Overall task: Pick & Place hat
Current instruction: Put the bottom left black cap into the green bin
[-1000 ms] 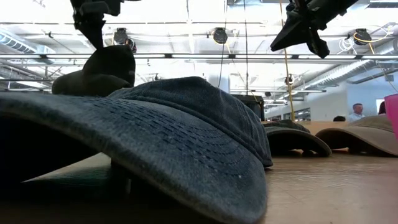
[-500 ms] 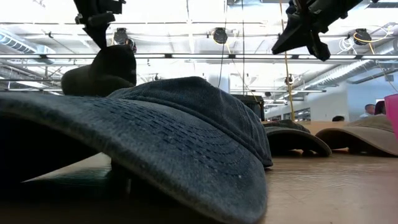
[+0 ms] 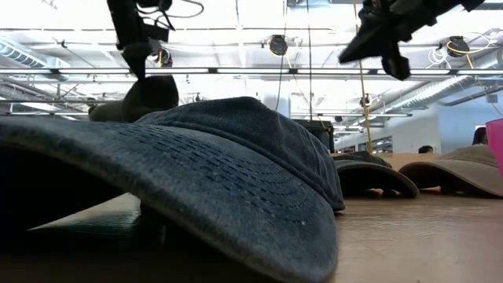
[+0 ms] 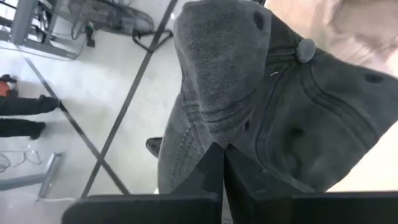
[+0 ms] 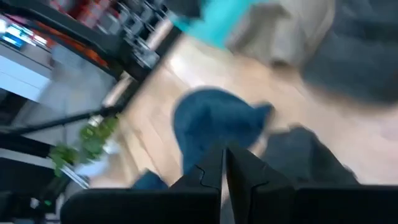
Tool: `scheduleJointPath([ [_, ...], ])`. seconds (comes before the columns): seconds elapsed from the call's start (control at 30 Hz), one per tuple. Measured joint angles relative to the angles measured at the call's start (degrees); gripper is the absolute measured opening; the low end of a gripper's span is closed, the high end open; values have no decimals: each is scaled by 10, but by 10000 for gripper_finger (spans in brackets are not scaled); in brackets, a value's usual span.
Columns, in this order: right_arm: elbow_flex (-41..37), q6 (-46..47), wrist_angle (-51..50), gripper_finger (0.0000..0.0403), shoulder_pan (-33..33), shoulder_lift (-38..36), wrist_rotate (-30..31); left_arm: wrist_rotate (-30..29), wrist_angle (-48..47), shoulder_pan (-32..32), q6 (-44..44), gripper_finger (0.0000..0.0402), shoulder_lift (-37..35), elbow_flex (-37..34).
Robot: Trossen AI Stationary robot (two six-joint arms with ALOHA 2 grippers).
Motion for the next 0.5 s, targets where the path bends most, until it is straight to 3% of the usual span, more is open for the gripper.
scheduleJointPath([
  [0.2, 0, -30, 62, 0, 0, 0, 7, 25, 3, 33, 59, 4, 51, 0],
  [0.5, 0, -10, 67, 0, 0, 0, 8, 56, 31, 71, 93, 3, 117, 0],
])
